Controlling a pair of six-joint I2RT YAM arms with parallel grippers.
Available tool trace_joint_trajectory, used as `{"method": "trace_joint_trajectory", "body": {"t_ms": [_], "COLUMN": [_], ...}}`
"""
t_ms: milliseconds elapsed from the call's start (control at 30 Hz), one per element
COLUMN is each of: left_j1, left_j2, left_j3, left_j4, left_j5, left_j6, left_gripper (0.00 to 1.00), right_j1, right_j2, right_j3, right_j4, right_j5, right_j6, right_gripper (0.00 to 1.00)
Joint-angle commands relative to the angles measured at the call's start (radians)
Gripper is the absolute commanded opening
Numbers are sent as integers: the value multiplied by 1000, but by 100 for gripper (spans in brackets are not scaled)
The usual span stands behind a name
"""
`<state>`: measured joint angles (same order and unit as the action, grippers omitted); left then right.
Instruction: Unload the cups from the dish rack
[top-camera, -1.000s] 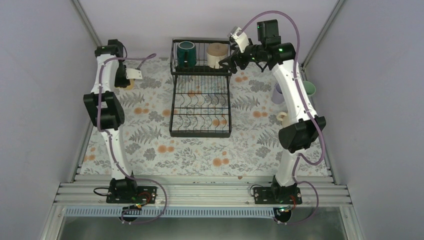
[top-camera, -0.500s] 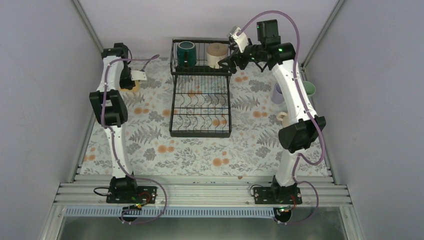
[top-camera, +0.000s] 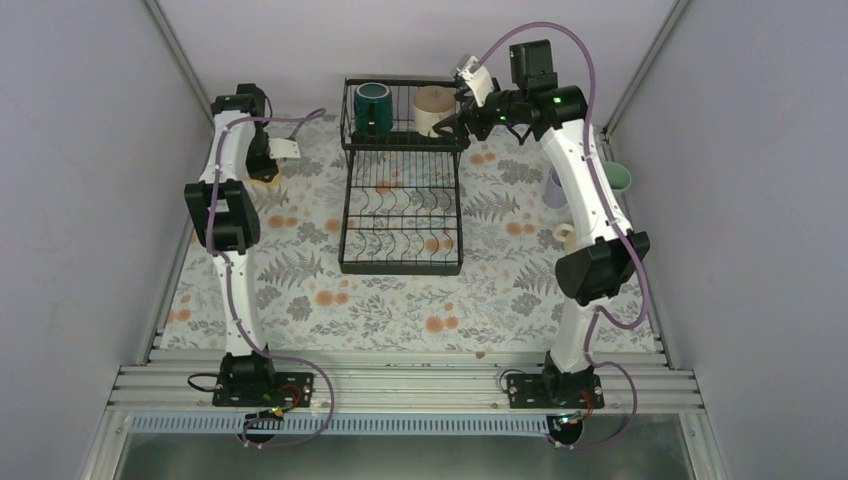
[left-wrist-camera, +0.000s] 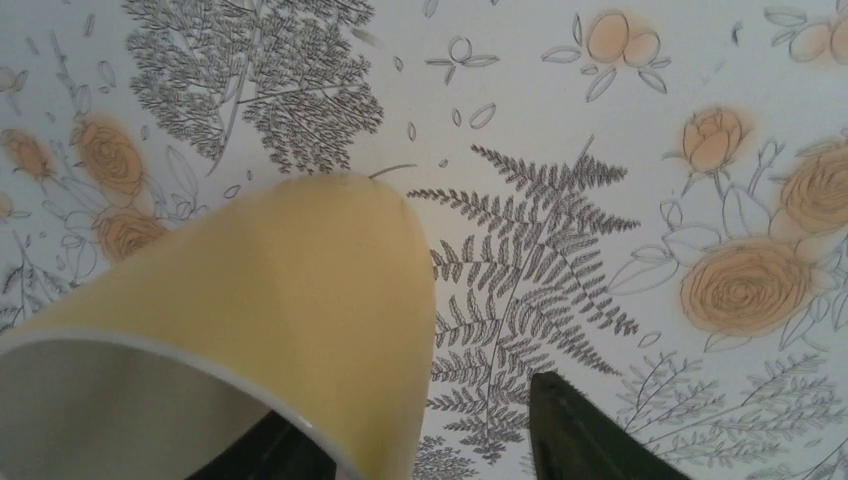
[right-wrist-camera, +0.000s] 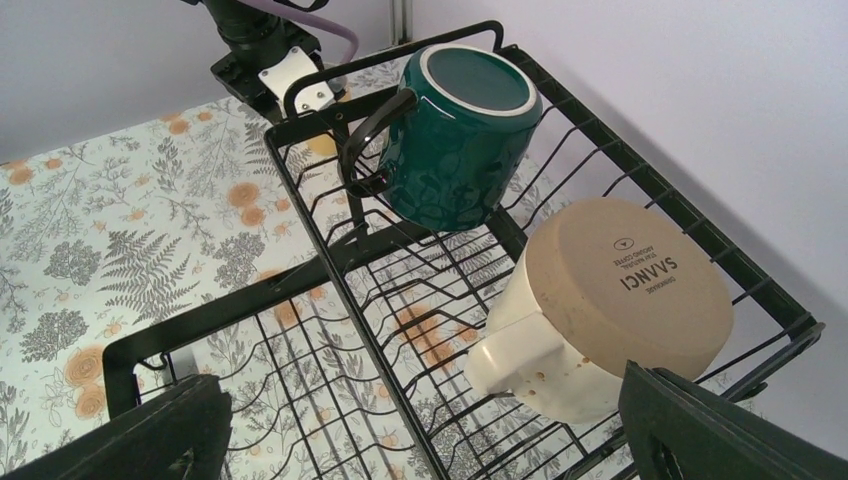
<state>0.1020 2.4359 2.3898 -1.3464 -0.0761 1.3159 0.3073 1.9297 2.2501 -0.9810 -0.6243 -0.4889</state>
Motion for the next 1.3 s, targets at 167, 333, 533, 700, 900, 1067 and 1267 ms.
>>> {"method": "trace_joint_trajectory", "body": {"t_ms": [167, 333, 533, 700, 900, 1067, 1267], "left_j1": [-30, -34, -53, -65, -68, -68, -68], "left_j2": [-102, -155, -267, -439, -690, -796, -766], "left_j3": [99, 127, 172, 36, -291, -494, -498], "left_j4": [-8, -10, 1, 203, 535, 715, 674], "left_j5": [-31, -51, 2, 68, 128, 122, 163], "left_j6": [-34, -40, -103, -302, -579, -694, -736], "left_gripper": [64, 69, 71, 78, 79, 80, 79], "right_j1": [19, 32, 60, 99, 159, 200, 202], "right_j2": [47, 71, 111, 108, 75, 75, 117], "right_j3": [32, 35, 54, 6, -101, -130, -93], "right_j4": [23, 38, 38, 87, 164, 198, 195], "right_j5": [128, 224, 337, 482, 600, 672, 700], "right_j6": [30, 63, 100, 182, 262, 291, 297], "right_gripper": [100, 100, 100, 99, 90, 76, 55]}}
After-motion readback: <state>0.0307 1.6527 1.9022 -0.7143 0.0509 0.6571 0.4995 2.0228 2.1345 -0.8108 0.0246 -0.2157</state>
